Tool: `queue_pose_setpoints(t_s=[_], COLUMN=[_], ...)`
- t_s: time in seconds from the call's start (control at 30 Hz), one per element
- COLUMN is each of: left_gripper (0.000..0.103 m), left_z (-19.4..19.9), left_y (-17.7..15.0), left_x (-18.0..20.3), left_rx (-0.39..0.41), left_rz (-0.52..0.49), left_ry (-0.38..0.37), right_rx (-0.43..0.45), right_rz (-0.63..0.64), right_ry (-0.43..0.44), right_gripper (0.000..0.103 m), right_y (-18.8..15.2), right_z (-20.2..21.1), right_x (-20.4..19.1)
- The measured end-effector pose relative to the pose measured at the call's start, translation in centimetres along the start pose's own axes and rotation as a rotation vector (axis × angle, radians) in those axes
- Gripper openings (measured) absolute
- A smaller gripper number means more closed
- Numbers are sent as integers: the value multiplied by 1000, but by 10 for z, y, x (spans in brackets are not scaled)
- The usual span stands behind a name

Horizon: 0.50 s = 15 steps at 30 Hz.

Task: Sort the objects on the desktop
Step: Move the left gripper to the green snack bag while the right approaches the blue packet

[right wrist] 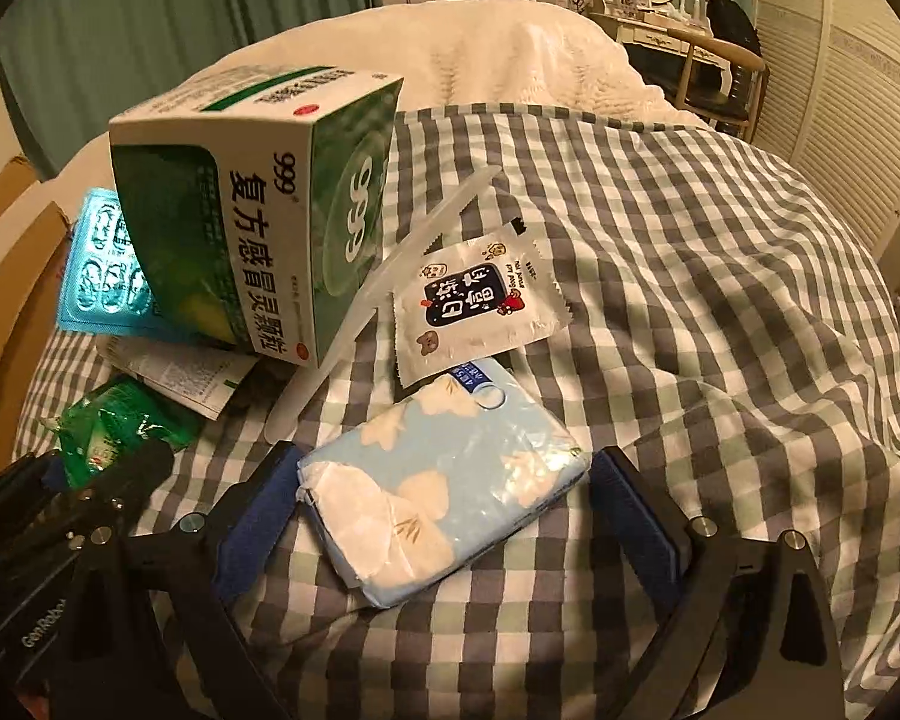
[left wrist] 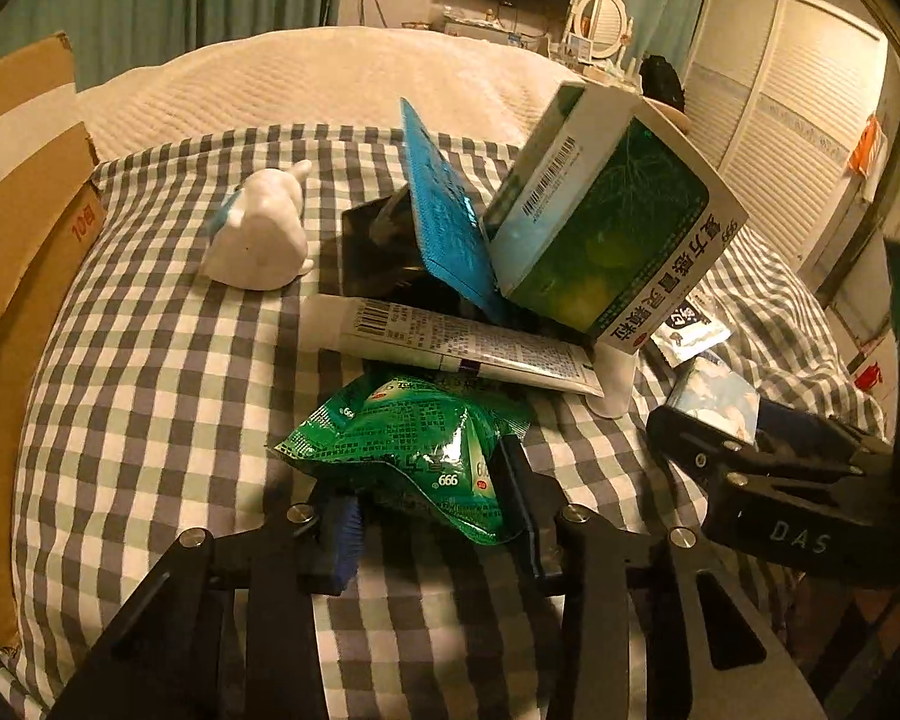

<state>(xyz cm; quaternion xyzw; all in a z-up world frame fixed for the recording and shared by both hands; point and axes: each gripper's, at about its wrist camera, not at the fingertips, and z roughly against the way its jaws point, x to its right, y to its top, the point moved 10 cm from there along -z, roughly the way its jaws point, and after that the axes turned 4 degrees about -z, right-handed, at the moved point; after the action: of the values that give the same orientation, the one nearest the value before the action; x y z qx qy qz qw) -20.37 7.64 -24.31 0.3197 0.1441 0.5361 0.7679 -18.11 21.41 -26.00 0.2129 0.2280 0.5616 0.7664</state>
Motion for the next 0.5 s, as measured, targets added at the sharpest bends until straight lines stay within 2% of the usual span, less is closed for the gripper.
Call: queue_pose_setpoints(t_s=[0.07, 0.1, 0.33, 0.5], left_gripper=[40, 40, 40, 40], left_z=[5, 6, 19, 39], left_y=[1, 1, 4, 20], left_x=[-6, -10, -21, -25], left_rx=[7, 7, -3, 45], left_rz=[16, 22, 26, 22], left_ry=[0, 1, 1, 18], right_rx=[1, 6, 54, 75], right_rz=[8, 8, -39, -62], right_ry=[5, 8, 29, 59], right_gripper=[95, 88, 87, 87], right_y=[-3, -3, -3, -4], right_z=[1, 2, 16, 32], right_x=[-1, -2, 0, 2])
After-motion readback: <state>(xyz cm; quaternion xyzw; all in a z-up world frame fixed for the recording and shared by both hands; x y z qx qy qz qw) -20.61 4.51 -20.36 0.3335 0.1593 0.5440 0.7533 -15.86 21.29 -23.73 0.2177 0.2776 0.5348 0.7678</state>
